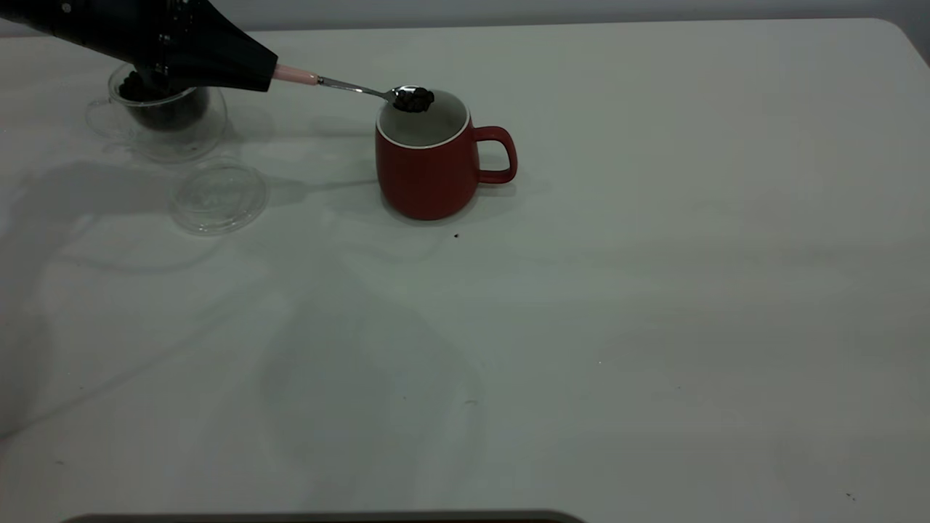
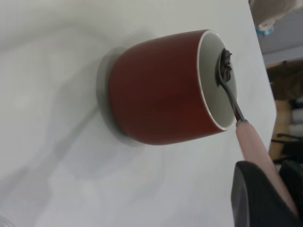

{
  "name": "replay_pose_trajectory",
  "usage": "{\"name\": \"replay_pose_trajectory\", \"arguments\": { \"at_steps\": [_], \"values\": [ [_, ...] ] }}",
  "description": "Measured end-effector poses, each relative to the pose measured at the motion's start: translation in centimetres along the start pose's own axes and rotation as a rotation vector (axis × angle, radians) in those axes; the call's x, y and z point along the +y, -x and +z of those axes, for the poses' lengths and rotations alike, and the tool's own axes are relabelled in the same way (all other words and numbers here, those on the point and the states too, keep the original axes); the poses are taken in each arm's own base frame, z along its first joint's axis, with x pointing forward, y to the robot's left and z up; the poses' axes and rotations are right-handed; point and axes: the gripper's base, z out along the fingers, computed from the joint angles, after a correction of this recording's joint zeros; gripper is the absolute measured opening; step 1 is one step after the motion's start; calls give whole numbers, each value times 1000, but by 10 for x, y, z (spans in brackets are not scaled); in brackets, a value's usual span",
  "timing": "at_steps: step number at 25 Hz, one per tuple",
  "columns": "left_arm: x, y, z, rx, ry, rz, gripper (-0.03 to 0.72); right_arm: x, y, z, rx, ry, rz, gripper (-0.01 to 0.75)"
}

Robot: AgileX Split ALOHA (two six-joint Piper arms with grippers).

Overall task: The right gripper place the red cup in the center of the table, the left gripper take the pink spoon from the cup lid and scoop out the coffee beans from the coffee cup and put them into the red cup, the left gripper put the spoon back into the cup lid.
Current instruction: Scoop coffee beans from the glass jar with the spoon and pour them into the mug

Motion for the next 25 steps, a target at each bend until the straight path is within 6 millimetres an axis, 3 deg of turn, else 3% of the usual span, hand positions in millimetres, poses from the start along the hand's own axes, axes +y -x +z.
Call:
{"name": "replay_pose_trajectory", "arguments": {
  "at_steps": [11,19,25],
  "values": [
    [-1,1,-1,1,2,70,128,0,0,0,0,0,0,531],
    [-27,15,-18,-1,37,197,128,0,0,0,0,0,0,531],
    [-27,12,-19,43,55,192,128,0,0,0,1,0,0,531]
  ]
}}
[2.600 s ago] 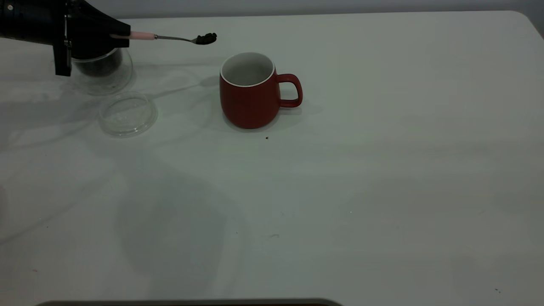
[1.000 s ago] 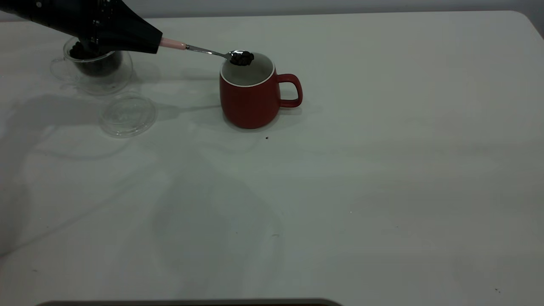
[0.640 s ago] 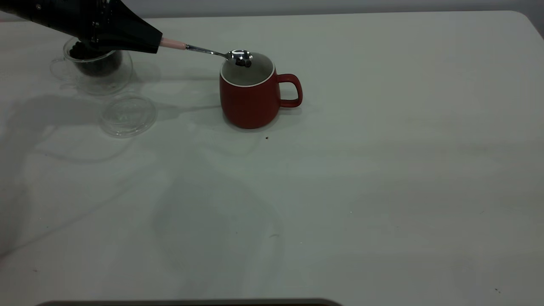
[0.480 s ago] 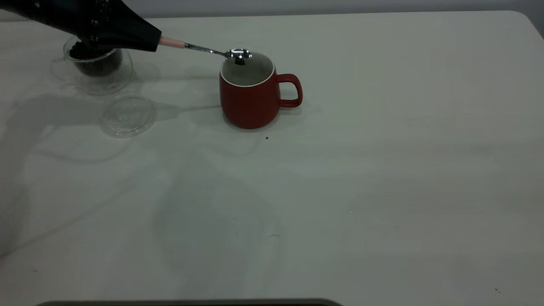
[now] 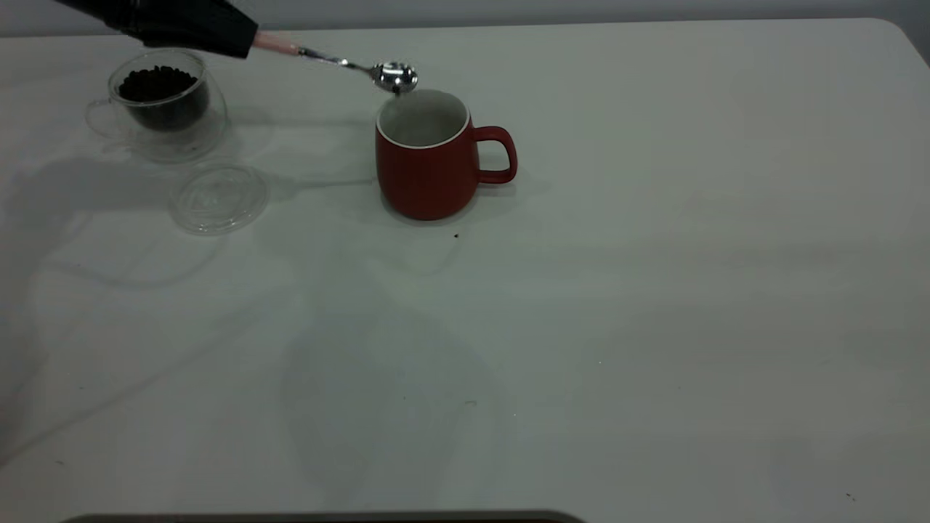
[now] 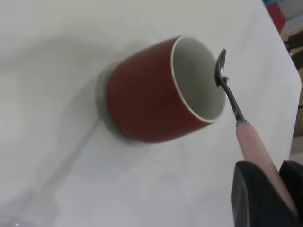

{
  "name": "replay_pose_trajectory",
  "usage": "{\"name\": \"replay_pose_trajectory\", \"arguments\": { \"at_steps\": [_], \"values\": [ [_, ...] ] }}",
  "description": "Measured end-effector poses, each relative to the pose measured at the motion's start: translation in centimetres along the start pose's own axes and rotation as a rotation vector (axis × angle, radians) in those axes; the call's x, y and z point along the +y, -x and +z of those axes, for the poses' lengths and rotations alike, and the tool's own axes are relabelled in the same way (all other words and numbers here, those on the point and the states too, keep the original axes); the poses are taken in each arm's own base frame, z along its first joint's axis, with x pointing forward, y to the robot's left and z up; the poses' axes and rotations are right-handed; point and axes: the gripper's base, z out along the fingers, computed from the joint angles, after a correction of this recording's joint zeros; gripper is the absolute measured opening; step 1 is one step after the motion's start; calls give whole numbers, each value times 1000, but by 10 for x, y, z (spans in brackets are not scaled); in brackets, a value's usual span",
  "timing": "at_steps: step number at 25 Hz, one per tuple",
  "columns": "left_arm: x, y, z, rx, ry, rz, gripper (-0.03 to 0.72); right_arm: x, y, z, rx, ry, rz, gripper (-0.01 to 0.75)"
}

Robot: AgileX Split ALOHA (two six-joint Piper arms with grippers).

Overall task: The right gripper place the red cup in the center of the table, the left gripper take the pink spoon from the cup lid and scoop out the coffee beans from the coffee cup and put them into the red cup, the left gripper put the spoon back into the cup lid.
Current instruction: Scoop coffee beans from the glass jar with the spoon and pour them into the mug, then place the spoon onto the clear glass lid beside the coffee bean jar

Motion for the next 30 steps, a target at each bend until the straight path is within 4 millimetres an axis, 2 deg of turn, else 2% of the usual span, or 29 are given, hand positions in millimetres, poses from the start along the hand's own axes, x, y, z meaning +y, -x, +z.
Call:
{"name": "replay_pose_trajectory", "arguments": {
  "at_steps": [4,10,13,16,20,22,24,30],
  "values": [
    [-5,2,-5,19,17,7,128,0,0,0,0,0,0,531],
    [-22,14,-13,11,29,35,128,0,0,0,0,0,0,531],
    [-28,17,-23,23,55,7,128,0,0,0,0,0,0,531],
    [-33,18,-48,31,118,-62,128,0,0,0,0,0,0,531],
    [-39,13,-98,4,230,-143,128,0,0,0,0,0,0,531],
    [-39,4,-118,-19,262,-189,128,0,0,0,0,0,0,531],
    [-36,-11,-130,-34,268,-234,128,0,0,0,0,0,0,531],
    [-10,-80,-144,-49,224,-411,128,0,0,0,0,0,0,531]
  ]
}}
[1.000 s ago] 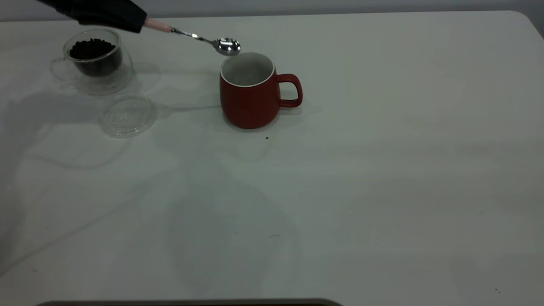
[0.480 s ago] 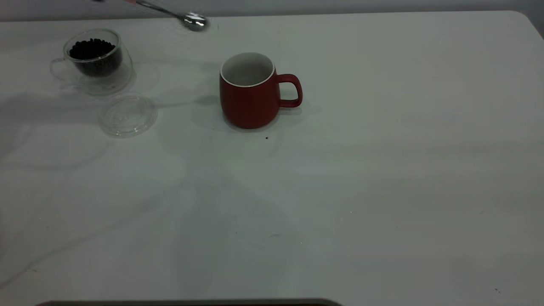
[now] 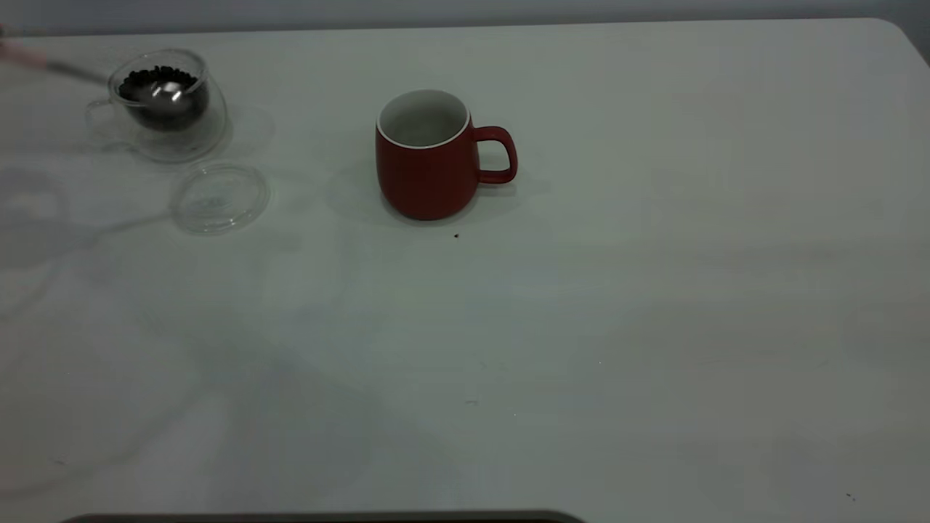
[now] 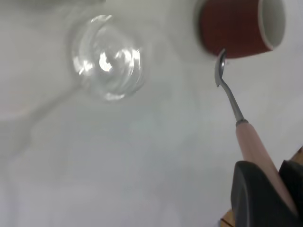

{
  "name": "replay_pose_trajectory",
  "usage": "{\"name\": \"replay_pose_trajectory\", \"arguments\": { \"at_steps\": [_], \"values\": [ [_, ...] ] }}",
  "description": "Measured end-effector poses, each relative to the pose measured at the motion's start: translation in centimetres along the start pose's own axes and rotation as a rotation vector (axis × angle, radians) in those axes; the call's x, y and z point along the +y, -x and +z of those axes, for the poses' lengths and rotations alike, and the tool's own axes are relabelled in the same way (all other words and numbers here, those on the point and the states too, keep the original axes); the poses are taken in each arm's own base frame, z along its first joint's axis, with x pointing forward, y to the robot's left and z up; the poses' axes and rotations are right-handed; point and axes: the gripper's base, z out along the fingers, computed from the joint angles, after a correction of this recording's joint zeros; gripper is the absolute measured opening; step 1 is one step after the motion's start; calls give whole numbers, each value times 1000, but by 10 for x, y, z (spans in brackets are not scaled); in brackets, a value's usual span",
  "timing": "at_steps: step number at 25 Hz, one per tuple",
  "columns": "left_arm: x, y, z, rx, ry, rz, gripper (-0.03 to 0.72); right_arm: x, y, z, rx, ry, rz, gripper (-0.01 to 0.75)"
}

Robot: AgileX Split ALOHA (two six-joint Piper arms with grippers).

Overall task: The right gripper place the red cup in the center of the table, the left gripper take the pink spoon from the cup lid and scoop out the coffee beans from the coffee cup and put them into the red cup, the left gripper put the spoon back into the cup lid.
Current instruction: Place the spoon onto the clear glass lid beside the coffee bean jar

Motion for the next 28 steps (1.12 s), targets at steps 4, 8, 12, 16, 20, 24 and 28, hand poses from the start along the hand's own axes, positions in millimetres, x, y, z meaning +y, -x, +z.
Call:
{"name": "replay_pose_trajectory", "arguments": {
  "at_steps": [4,8,12,16,20,24,28],
  "values": [
    [20,-16,9,21,-23,-62,128,0,0,0,0,0,0,531],
    [35,-17,26,3,-21,-90,128,0,0,0,0,0,0,531],
    [51,-16,41,-47,-14,-124,128,0,0,0,0,0,0,531],
    [63,-20,55,-67,-42,-163,128,0,0,0,0,0,0,531],
    [77,-27,71,-64,-66,-216,128,0,0,0,0,0,0,531],
    [87,-32,82,-65,-63,-228,128,0,0,0,0,0,0,531],
    [91,-32,85,-82,-63,-221,128,0,0,0,0,0,0,531]
  ]
}}
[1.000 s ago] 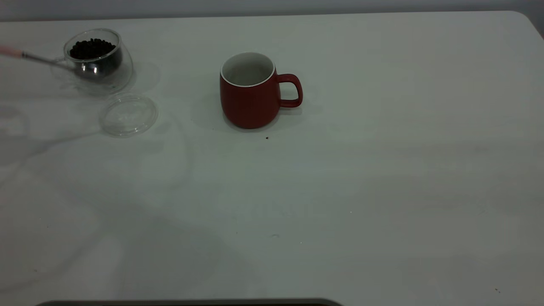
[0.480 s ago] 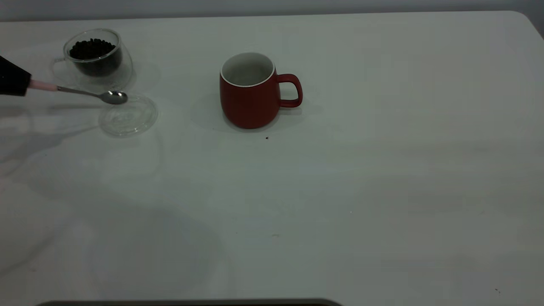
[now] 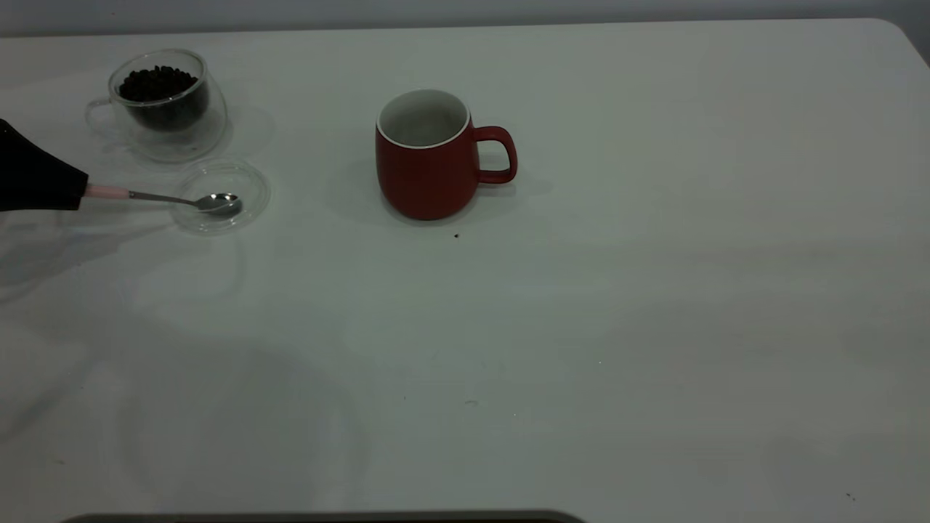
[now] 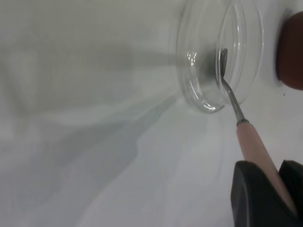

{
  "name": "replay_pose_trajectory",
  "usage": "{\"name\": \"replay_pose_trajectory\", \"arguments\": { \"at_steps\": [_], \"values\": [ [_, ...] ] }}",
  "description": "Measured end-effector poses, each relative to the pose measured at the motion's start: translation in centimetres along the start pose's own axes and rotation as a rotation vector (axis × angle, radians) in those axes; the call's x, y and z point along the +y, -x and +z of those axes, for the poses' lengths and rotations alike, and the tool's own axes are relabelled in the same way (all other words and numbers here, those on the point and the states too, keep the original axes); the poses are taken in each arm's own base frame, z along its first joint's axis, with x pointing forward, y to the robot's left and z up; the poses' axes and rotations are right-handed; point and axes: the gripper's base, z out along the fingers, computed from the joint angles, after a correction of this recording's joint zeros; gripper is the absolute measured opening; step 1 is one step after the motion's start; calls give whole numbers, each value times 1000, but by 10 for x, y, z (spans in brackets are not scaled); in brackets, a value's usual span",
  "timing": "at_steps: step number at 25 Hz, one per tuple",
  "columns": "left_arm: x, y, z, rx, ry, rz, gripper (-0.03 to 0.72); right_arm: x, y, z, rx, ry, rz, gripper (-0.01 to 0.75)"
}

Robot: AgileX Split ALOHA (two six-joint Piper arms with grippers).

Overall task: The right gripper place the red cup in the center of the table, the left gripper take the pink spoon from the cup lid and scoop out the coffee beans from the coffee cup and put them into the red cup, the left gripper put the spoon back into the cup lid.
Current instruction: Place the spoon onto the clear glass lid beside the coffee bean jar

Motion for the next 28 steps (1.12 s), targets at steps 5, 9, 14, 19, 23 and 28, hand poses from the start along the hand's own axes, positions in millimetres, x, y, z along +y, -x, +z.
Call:
{"name": "replay_pose_trajectory", "arguments": {
  "at_steps": [5,9,14,19,23,28],
  "values": [
    [-1,4,0,-48,-13,25,128,0,0,0,0,0,0,531],
    [1,7,0,-76,4,12,128,0,0,0,0,0,0,531],
    [3,7,1,-80,7,-7,145,0,0,0,0,0,0,531],
    [7,5,5,-80,7,-28,241,0,0,0,0,0,0,531],
    [7,7,5,-101,6,-40,307,0,0,0,0,0,0,531],
    [8,7,5,-108,20,-41,322,0,0,0,0,0,0,531]
  ]
}}
